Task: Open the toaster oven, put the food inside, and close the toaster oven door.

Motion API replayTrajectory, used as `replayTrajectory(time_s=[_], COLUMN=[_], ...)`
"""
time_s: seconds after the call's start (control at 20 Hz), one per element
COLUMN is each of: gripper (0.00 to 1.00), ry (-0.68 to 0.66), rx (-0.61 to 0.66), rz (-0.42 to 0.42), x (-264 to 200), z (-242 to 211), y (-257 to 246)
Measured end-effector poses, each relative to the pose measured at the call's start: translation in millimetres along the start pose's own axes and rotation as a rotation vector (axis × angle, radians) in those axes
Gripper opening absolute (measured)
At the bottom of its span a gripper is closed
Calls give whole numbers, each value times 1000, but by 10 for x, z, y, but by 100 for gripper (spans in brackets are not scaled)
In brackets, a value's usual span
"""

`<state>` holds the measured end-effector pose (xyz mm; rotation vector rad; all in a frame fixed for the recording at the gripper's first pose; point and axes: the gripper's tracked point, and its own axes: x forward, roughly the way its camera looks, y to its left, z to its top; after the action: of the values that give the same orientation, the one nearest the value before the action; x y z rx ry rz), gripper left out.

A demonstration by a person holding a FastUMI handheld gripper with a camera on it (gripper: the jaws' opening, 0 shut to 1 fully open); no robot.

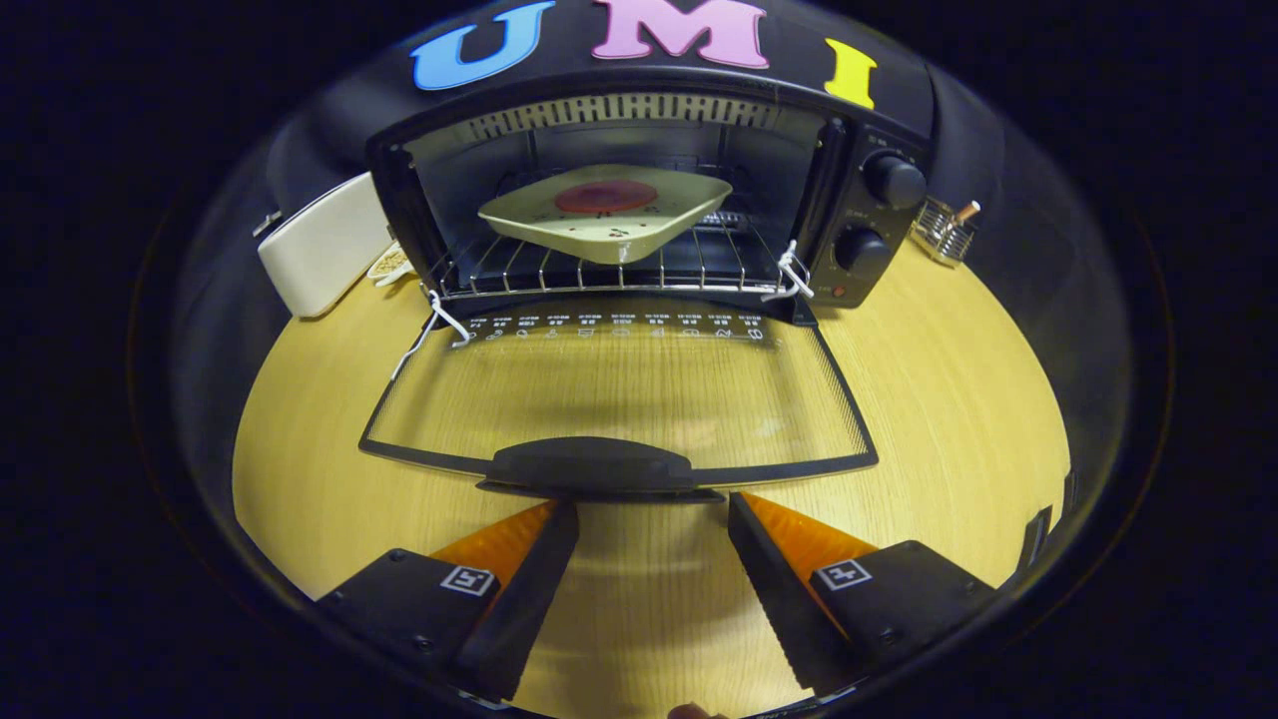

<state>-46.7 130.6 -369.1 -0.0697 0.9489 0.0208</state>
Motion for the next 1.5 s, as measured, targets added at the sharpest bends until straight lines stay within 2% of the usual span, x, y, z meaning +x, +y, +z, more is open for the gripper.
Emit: replayTrajectory(time_s=[0.15,0.4,0.55,0.75,1.05,1.2,1.5], gripper=[98,98,98,99,99,100,99], ry=[-27,-24,-58,-163,-296,-400,-623], rx=[-47,41,27,-1,75,97,77], rz=[-1,73,85,99,104,112,111], x=[-104,-274,-391,-594,-840,-1043,-1776], z=[94,175,301,595,1153,1686,2198], y=[46,31,19,-15,-103,-204,-567])
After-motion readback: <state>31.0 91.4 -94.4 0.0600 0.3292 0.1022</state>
